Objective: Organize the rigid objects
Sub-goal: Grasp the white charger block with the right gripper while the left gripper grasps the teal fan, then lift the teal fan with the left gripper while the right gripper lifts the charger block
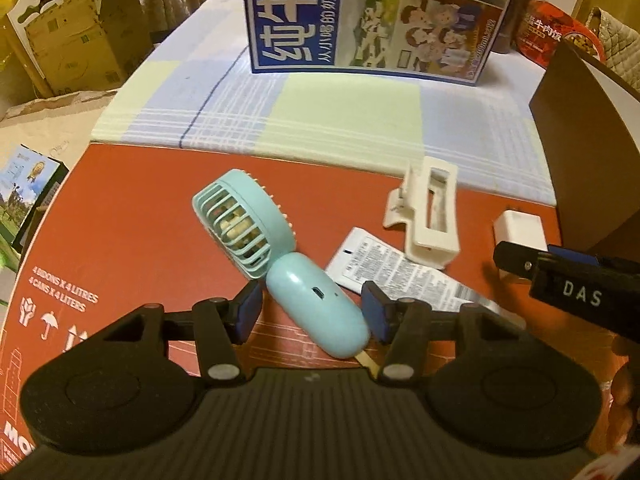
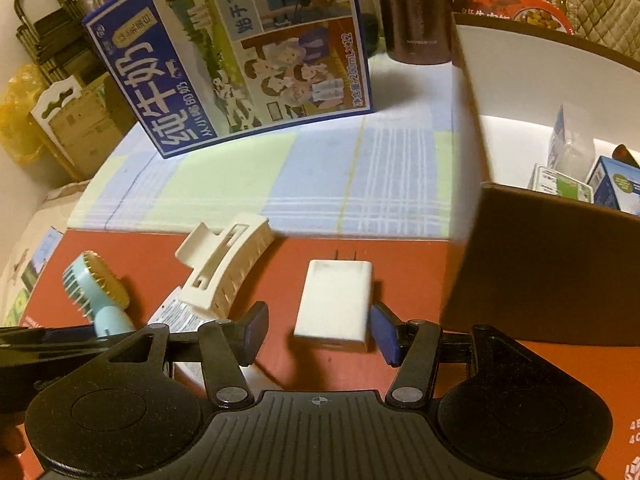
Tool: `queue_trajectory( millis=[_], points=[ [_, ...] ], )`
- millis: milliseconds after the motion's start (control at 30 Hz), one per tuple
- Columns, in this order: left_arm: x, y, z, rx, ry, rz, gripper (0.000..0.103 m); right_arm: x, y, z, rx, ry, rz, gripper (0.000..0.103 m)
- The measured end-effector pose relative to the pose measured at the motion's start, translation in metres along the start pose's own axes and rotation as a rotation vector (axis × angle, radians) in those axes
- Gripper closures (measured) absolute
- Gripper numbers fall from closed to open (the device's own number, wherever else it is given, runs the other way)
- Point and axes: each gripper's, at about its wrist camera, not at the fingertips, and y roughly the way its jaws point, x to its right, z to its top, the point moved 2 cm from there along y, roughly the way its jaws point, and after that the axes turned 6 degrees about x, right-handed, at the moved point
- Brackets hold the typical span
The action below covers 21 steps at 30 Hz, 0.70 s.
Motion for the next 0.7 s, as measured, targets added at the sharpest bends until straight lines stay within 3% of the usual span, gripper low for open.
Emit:
queue_trajectory(
  millis=[200, 300, 400, 700],
  points=[
    [-0.017, 0.001, 0.001, 0.013, 0.031, 0.025, 0.052, 0.0, 0.01, -0.001, -0.01, -0.037, -0.03, 0.05],
    [-0.025, 0.003, 0.001, 0.021, 0.045, 0.037, 0.057, 0.0, 0.01, -0.002, -0.009, -0.064, -0.035, 0.06],
    [-0.029, 0.005, 0.001, 0.031, 0.074, 0.04, 0.067, 0.001, 0.009, -0.003, -0.01, -0.095, -0.03, 0.062],
    [-0.036, -0.004, -0.011, 0.045, 0.113, 0.029, 0.074, 0.015, -0.007, -0.013, -0.028, -0.155, 0.003, 0.064]
  ],
)
